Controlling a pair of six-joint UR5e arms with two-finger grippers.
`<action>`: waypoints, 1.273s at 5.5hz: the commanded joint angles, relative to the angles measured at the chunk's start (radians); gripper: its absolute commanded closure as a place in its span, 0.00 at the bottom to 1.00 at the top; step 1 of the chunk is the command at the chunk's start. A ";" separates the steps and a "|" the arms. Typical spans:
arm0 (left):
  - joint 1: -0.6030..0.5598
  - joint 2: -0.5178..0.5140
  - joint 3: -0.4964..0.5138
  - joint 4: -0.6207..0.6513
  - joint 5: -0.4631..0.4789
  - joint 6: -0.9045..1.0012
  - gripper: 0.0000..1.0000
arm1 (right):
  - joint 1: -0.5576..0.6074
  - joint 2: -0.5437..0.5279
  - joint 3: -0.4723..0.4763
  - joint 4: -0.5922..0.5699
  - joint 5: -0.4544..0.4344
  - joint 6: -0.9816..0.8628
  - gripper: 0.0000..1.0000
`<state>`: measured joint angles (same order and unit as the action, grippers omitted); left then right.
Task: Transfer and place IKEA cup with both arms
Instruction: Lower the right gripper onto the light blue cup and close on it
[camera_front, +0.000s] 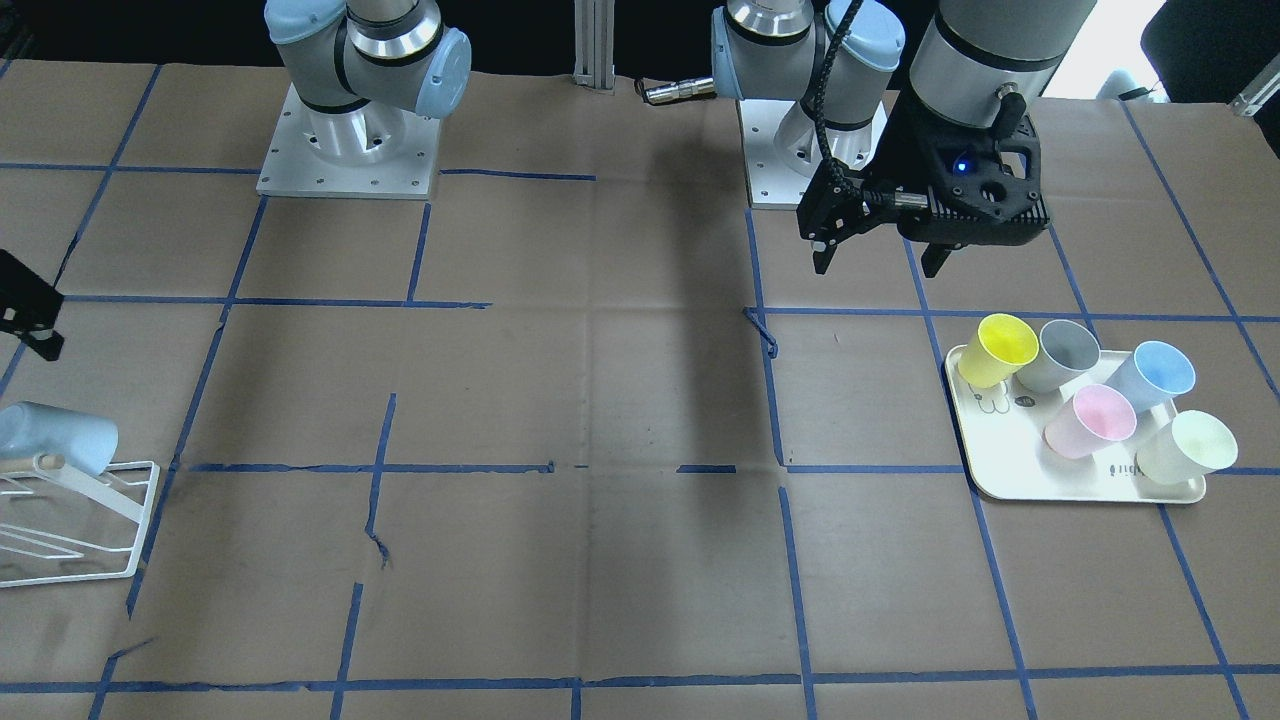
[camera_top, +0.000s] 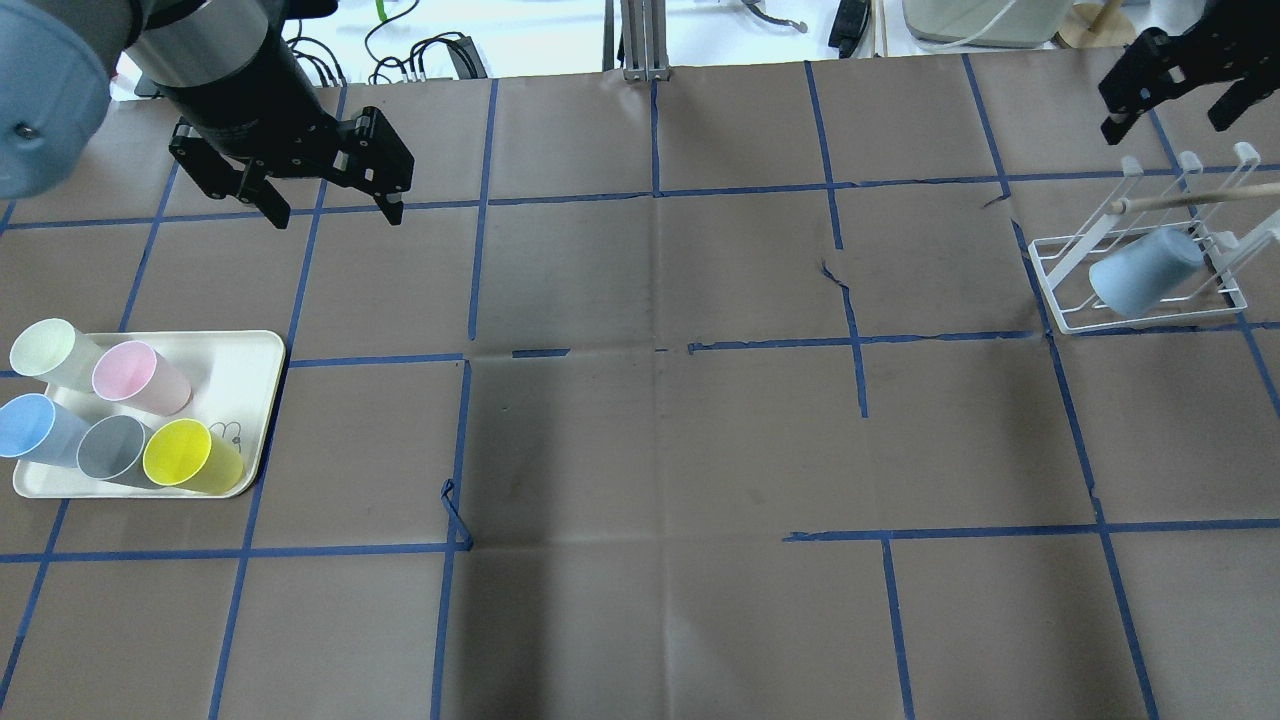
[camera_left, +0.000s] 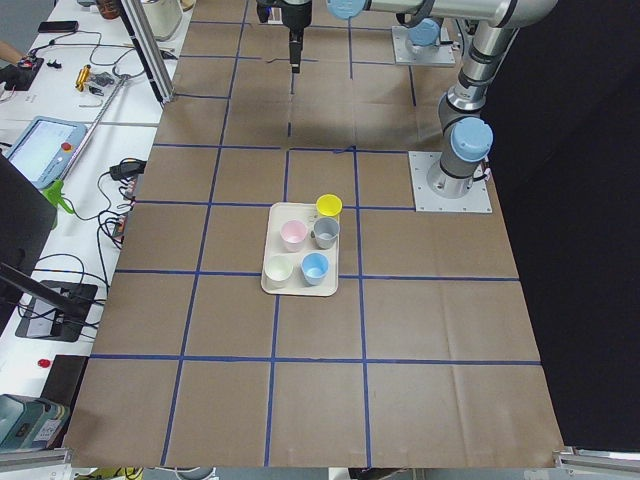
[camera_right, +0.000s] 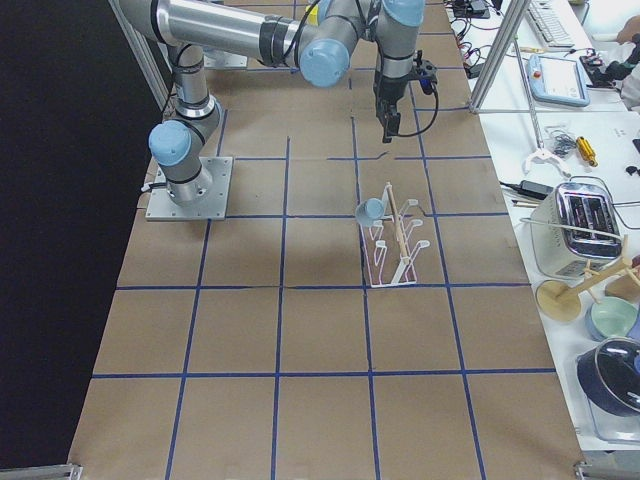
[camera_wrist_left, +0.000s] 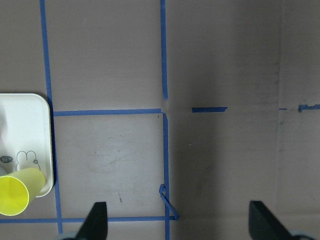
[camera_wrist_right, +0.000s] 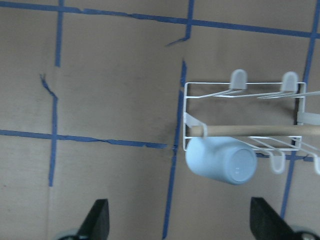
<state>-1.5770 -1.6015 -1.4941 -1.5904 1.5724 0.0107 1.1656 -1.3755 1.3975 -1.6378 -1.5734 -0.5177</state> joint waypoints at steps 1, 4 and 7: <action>-0.001 0.000 0.000 0.000 0.000 0.000 0.01 | -0.122 0.071 0.008 -0.068 0.000 -0.186 0.00; 0.000 0.000 -0.002 0.000 0.000 0.000 0.01 | -0.122 0.115 0.090 -0.079 0.000 -0.193 0.00; -0.002 0.002 -0.002 0.000 0.000 0.000 0.01 | -0.113 0.118 0.219 -0.253 -0.002 -0.162 0.00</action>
<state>-1.5784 -1.6008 -1.4956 -1.5907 1.5723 0.0107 1.0515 -1.2616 1.5813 -1.8348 -1.5751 -0.6805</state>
